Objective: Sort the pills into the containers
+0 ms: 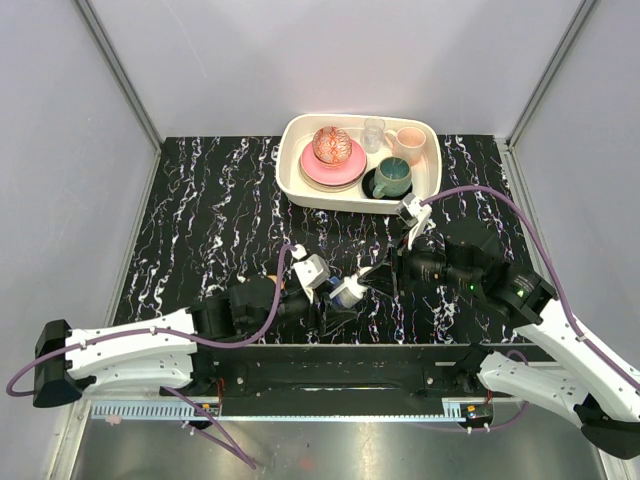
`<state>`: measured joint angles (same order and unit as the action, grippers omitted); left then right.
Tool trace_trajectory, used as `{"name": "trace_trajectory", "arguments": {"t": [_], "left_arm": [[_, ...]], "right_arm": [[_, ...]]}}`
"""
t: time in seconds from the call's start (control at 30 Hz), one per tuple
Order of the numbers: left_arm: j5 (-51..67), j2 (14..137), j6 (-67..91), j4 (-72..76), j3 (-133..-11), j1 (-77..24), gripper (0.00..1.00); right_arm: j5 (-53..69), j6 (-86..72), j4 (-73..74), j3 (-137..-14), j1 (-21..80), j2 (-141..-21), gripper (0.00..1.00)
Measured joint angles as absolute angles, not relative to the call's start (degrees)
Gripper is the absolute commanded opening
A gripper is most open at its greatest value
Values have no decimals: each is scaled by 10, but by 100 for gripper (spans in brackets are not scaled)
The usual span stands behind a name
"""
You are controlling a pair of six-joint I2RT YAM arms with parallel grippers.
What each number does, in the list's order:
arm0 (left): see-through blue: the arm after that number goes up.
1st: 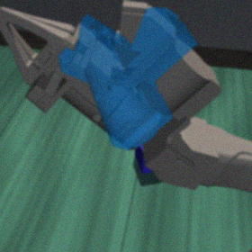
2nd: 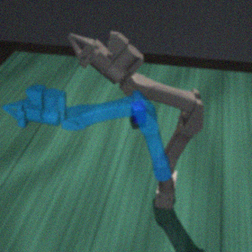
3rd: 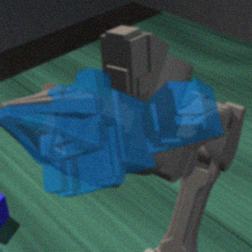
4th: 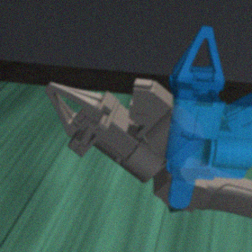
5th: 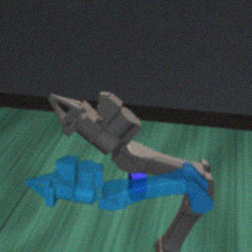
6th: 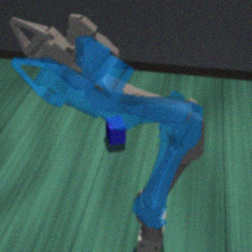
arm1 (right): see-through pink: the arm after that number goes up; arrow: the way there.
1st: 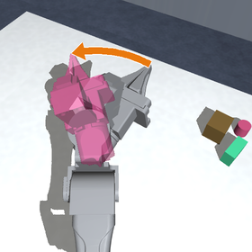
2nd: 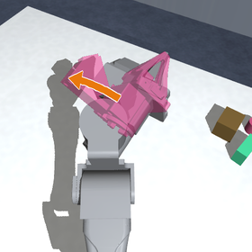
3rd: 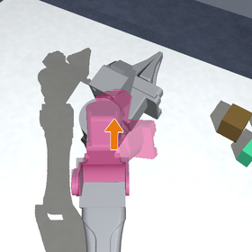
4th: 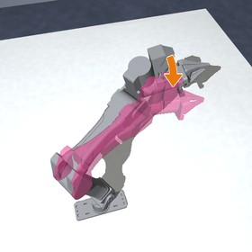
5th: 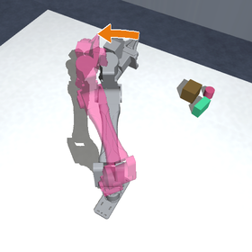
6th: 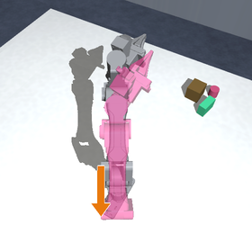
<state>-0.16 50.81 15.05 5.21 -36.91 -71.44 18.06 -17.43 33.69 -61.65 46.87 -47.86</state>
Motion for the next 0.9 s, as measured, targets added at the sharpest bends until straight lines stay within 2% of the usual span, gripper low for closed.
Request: {"name": "trace_trajectory", "arguments": {"t": [0.9], "left_arm": [[16,520,154,61,-369,-714,0]], "right_arm": [[130,-184,315,-616,469,-466,0]]}}
